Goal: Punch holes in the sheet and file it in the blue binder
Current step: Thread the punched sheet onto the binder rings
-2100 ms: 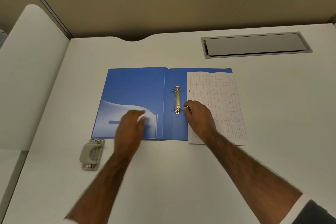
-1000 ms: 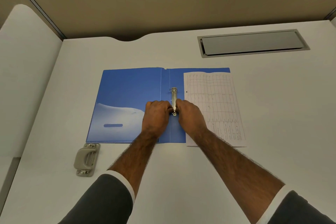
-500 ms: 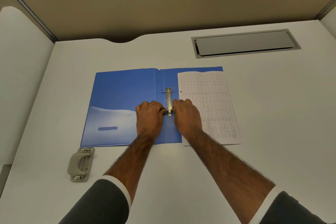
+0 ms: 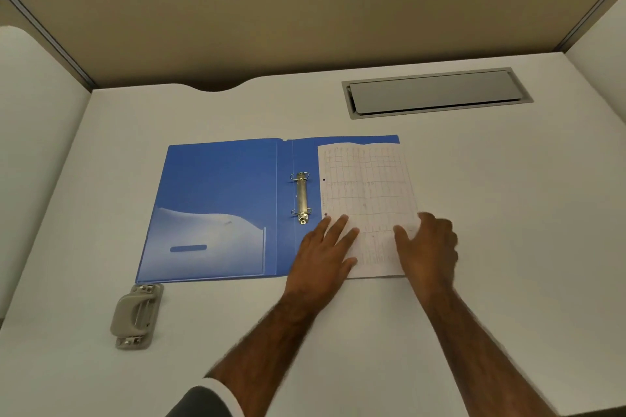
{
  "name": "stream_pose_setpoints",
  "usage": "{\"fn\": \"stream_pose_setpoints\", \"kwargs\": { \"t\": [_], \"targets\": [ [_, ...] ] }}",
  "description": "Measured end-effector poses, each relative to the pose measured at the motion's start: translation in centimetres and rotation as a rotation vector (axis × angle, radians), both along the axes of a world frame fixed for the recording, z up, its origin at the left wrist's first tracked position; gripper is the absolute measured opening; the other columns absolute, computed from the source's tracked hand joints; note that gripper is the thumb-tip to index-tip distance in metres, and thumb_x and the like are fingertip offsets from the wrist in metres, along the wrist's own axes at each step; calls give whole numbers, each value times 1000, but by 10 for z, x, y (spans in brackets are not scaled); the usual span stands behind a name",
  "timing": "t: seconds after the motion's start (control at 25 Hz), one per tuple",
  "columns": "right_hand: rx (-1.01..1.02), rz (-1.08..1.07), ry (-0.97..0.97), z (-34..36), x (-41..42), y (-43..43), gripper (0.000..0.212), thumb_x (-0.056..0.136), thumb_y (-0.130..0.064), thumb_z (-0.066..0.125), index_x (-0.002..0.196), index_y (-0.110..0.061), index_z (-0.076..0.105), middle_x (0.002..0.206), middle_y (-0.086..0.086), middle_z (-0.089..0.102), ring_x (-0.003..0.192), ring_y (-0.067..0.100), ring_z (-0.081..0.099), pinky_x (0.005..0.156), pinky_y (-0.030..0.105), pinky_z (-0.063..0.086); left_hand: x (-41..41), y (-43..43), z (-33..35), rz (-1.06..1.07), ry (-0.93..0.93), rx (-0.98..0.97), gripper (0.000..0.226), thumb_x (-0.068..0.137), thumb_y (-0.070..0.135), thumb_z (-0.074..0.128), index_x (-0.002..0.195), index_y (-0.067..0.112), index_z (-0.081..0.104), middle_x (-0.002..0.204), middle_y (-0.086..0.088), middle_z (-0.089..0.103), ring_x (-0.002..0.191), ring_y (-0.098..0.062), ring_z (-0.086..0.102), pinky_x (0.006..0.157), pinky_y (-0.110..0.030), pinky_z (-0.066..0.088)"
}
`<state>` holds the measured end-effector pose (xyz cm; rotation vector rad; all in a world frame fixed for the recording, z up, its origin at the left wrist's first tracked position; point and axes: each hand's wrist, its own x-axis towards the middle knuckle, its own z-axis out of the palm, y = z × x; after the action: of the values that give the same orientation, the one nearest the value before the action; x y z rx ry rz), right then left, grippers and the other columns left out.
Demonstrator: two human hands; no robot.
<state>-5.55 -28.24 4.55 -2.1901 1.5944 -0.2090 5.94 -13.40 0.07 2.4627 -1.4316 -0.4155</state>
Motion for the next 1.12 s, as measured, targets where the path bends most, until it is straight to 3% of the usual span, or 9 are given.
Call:
{"fn": "stream_pose_setpoints", "kwargs": {
  "t": [0.16, 0.52, 0.68, 0.96, 1.12],
  "targets": [
    [111, -66, 194, 0, -17, 0, 62, 89, -56, 57, 124, -6, 48, 123, 17, 50, 117, 33, 48, 91, 50, 48, 3, 0, -12, -23, -21, 88, 57, 100, 53, 32, 152, 30, 30, 164, 7, 19, 151, -21, 13, 121, -41, 12],
    [195, -44, 149, 0, 3, -16, 71, 88, -68, 47, 123, -7, 50, 122, 15, 52, 115, 31, 51, 90, 50, 52, -1, -4, -7, 18, -11, 152, 58, 100, 55, 31, 154, 32, 25, 164, 7, 16, 152, -21, 10, 120, -41, 5],
    [90, 23, 237, -4, 5, -11, 76, 87, -74, 38, 118, -8, 55, 120, 13, 53, 112, 28, 52, 90, 48, 49, -1, -5, -8, 18, -23, 157, 59, 100, 55, 30, 154, 32, 25, 164, 7, 15, 152, -22, 10, 118, -40, 2],
    [-94, 121, 378, -18, 4, 11, 96, 83, -82, 17, 132, -5, 47, 130, 13, 53, 118, 28, 50, 93, 44, 47, -1, -7, -10, 19, -24, 184, 60, 99, 57, 28, 154, 32, 23, 165, 7, 13, 152, -22, 8, 120, -43, 4],
    [-40, 108, 360, -23, 4, 19, 104, 79, -86, 17, 149, -10, 24, 146, 14, 45, 129, 31, 47, 101, 46, 45, -1, -8, -10, 17, -24, 185, 60, 100, 57, 27, 154, 32, 23, 165, 7, 13, 153, -22, 7, 120, -43, 3]
  ]
}}
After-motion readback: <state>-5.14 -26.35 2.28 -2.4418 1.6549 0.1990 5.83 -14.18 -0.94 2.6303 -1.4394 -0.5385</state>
